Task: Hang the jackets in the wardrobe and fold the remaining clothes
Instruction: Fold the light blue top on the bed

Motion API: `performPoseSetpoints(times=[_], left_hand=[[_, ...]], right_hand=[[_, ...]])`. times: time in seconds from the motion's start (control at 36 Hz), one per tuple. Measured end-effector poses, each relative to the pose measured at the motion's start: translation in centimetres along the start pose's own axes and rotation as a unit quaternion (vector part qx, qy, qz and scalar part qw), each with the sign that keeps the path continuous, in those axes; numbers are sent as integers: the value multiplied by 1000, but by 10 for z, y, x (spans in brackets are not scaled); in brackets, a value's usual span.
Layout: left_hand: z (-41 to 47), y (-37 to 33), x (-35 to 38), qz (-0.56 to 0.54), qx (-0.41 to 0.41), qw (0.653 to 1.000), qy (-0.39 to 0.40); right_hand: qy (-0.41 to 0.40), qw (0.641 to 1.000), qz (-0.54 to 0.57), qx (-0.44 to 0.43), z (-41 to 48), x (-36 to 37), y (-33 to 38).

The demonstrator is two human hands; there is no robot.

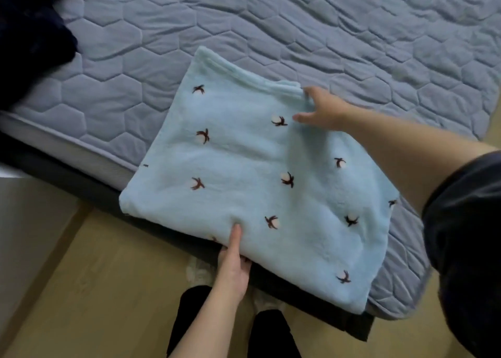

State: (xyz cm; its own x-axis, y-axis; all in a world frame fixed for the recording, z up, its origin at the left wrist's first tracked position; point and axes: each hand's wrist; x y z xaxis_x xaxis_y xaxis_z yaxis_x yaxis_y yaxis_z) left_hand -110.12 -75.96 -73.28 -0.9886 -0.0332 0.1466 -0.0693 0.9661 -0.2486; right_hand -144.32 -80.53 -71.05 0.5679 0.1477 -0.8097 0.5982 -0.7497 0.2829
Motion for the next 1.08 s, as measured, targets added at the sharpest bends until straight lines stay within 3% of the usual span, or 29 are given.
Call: performPoseSetpoints(times=[0.11, 0.28, 0.5, 0.64, 0.78, 0.89, 0.97, 1.08], left_hand=[[6, 5, -1, -40, -1, 998, 50], [-1, 2, 3, -61, -22, 995, 71], [-44, -33, 21, -46, 17, 999, 21], [-95, -126, 65, 32, 61, 992, 103], [-143, -250, 168, 187, 169, 950, 183], [-172, -314, 242, 278, 272, 903, 182], [-181, -332, 275, 330, 307, 874, 184], [-159, -327, 282, 395, 348, 841, 124]], right_hand=[[83, 996, -6, 33, 36, 5, 4], [99, 994, -11, 50, 44, 4, 3], [129, 964, 194, 130, 1, -57, -4], [40, 927, 332, 169, -41, -153, -15], [-97, 868, 461, 153, -72, -249, -20], [-139, 823, 541, 106, -96, -292, -21], [-142, 811, 561, 90, -113, -291, -24], [-142, 816, 549, 113, -128, -252, -35]])
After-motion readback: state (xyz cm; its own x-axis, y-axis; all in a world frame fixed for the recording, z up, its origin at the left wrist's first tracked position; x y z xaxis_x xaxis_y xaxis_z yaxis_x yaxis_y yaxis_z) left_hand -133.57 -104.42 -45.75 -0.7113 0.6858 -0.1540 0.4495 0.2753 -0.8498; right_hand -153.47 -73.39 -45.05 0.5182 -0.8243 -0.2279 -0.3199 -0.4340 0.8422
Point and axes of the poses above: each hand's wrist, its own z-axis towards the middle knuckle, its own x-axis out of the palm, y = z × x, and after that the axes turned 5 degrees about -y, right-handed
